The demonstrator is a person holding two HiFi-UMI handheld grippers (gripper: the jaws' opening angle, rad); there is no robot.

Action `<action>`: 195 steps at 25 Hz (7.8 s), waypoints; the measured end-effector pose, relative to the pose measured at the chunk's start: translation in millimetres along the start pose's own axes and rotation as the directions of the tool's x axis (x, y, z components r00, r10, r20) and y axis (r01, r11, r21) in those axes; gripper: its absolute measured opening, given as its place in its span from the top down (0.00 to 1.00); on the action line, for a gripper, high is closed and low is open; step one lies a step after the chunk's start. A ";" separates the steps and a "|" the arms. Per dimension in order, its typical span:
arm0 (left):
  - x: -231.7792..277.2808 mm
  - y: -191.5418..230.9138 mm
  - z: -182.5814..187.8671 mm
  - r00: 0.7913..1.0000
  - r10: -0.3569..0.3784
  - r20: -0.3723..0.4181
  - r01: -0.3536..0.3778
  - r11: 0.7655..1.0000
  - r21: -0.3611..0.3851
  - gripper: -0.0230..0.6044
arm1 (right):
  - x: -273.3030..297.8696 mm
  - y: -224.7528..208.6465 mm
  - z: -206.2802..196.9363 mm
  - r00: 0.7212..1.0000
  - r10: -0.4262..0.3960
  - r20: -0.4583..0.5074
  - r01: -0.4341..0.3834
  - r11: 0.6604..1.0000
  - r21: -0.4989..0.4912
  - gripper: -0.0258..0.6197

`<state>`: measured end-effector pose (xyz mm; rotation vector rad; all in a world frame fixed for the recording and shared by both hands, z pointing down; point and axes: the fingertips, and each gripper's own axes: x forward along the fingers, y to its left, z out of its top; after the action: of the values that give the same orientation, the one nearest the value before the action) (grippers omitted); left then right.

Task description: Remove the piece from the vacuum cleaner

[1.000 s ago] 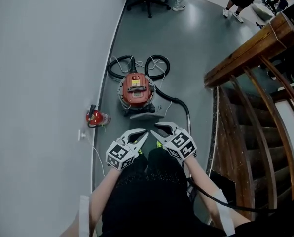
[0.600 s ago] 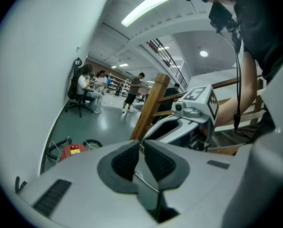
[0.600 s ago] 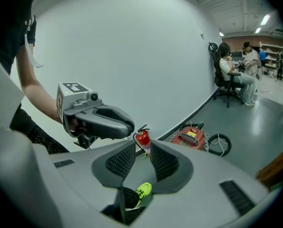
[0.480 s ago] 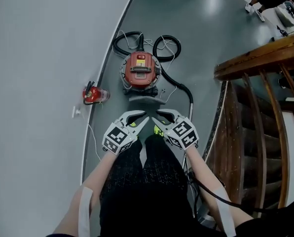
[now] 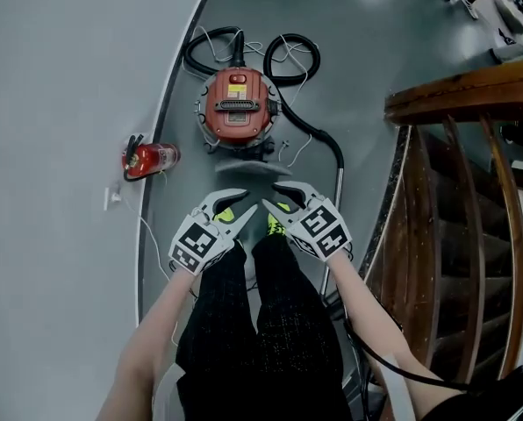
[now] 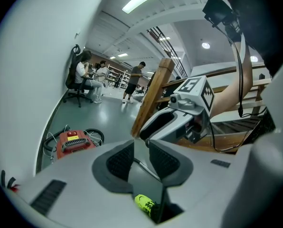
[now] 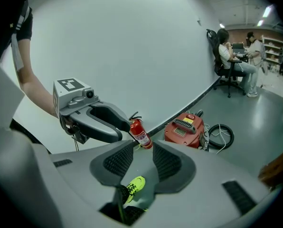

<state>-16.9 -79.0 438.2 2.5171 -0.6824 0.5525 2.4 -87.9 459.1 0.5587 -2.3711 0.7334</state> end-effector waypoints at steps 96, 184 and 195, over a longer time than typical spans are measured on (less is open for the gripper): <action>162.0 161.3 -212.5 0.939 0.002 -0.345 0.051 0.988 0.144 0.84 | 200.0 -142.2 -170.0 0.935 -0.044 -0.351 -0.050 0.965 -0.256 0.78; 87.1 50.2 -266.4 0.931 0.011 -0.365 0.023 0.996 0.089 0.85 | 158.7 -22.9 -228.0 0.896 0.006 -0.444 -0.154 0.942 -0.298 0.86; 100.6 57.8 -287.0 0.931 0.044 -0.363 0.000 0.993 0.121 0.85 | 174.2 -34.2 -246.1 0.892 -0.033 -0.451 -0.148 0.921 -0.360 0.86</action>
<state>-41.2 -6.7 738.3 2.4165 -0.5489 1.0660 -7.4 0.4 749.3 0.1247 -2.0174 0.3477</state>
